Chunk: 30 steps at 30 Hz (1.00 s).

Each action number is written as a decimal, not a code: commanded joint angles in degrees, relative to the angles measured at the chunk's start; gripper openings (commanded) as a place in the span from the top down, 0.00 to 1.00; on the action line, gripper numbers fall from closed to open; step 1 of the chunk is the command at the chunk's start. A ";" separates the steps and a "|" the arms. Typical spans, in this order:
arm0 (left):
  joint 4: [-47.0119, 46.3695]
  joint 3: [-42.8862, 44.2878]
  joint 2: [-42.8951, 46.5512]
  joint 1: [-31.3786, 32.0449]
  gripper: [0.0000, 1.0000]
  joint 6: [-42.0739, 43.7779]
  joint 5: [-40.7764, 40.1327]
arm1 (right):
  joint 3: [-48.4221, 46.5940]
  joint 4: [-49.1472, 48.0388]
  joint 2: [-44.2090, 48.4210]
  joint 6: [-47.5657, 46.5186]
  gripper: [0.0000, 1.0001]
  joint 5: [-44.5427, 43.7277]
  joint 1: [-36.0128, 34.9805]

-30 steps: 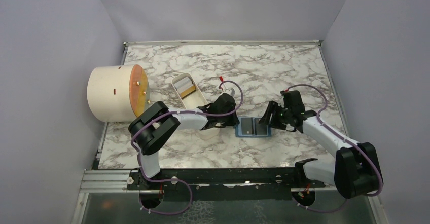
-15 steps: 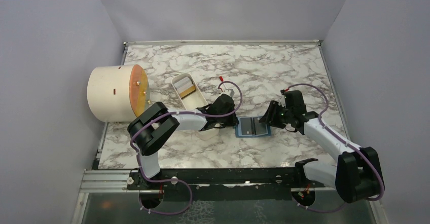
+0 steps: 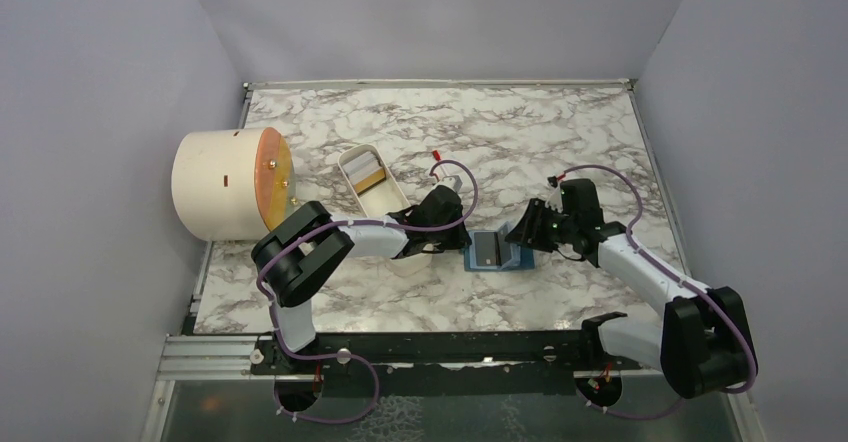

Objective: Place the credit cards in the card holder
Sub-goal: Turn over the card slot in the card holder.

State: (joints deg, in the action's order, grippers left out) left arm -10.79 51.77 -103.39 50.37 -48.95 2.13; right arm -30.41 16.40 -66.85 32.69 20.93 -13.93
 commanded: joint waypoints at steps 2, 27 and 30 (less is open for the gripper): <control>1.93 0.69 -0.27 0.28 1.00 0.52 0.42 | -0.10 -2.73 -0.97 -0.86 0.59 3.62 -0.13; 3.14 1.32 -0.51 0.89 1.00 0.96 -0.26 | 5.45 -14.76 0.82 4.05 0.84 14.54 -0.13; 3.12 1.31 -0.65 0.96 1.00 0.88 -0.26 | 6.35 -16.67 0.54 5.26 0.80 16.58 -0.13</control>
State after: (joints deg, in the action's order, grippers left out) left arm -9.61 52.38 -103.39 50.74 -48.86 2.11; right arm -25.06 4.62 -67.24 35.88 32.73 -13.91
